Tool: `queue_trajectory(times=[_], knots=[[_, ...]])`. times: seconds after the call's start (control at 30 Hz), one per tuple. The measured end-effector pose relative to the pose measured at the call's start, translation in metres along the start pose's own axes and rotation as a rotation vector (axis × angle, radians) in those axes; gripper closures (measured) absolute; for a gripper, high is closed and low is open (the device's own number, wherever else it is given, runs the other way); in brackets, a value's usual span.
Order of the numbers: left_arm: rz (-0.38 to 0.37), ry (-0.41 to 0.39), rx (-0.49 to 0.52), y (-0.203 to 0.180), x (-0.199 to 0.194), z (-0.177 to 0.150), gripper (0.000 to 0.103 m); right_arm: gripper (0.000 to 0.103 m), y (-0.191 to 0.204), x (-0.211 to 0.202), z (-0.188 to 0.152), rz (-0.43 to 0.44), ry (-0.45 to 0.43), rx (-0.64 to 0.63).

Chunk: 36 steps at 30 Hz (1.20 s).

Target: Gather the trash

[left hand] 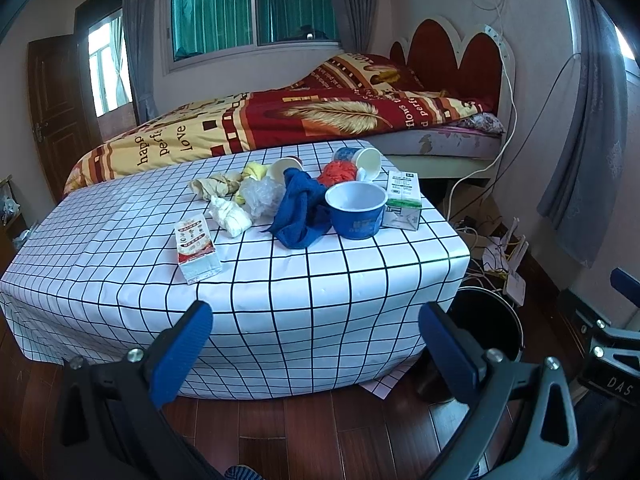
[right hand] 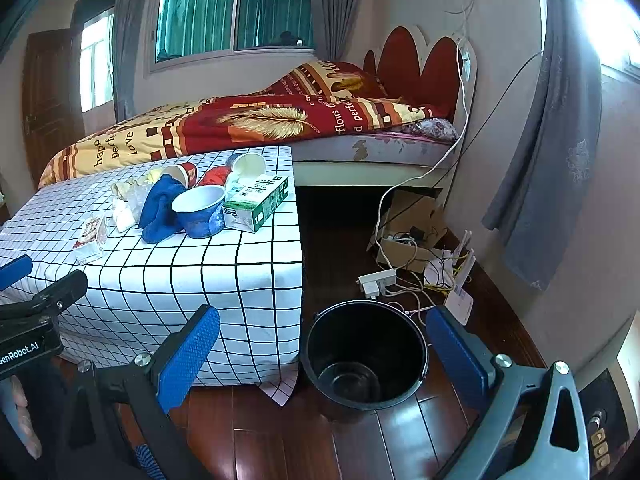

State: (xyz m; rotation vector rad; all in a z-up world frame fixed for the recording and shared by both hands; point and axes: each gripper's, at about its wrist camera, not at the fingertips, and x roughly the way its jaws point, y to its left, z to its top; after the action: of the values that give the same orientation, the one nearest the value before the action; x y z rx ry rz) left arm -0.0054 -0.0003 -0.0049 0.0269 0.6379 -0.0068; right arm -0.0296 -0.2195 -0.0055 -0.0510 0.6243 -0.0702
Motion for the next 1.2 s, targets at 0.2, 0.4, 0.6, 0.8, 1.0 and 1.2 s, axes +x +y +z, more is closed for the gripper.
queue_trajectory(times=[0.2, 0.4, 0.6, 0.8, 1.0, 1.2], knots=[[0.0, 0.003, -0.003, 0.002, -0.0001, -0.0005, 0.0, 0.0, -0.0002, 0.0003, 0.0, 0.0, 0.001, 0.0], [-0.002, 0.004, -0.002, 0.0018, 0.0004, -0.0001, 0.0, 0.0, -0.0006, 0.0005, 0.0, 0.001, 0.001, 0.0], [0.0, 0.004, -0.003, 0.0016, 0.0004, -0.0003, 0.0, 0.0, -0.0005, 0.0007, -0.0005, -0.001, 0.003, -0.002], [0.0, 0.005, -0.002, 0.0017, 0.0004, -0.0004, 0.0, 0.0, -0.0011, 0.0011, -0.0017, -0.001, 0.002, -0.003], [0.001, 0.004, -0.004, 0.0019, 0.0002, -0.0008, 0.0, 0.0, -0.0012, 0.0018, -0.0027, 0.001, 0.007, -0.004], [-0.001, 0.008, -0.005, 0.0021, 0.0009, -0.0011, 0.0, 0.0, -0.0004, 0.0026, -0.0025, -0.001, 0.008, -0.008]])
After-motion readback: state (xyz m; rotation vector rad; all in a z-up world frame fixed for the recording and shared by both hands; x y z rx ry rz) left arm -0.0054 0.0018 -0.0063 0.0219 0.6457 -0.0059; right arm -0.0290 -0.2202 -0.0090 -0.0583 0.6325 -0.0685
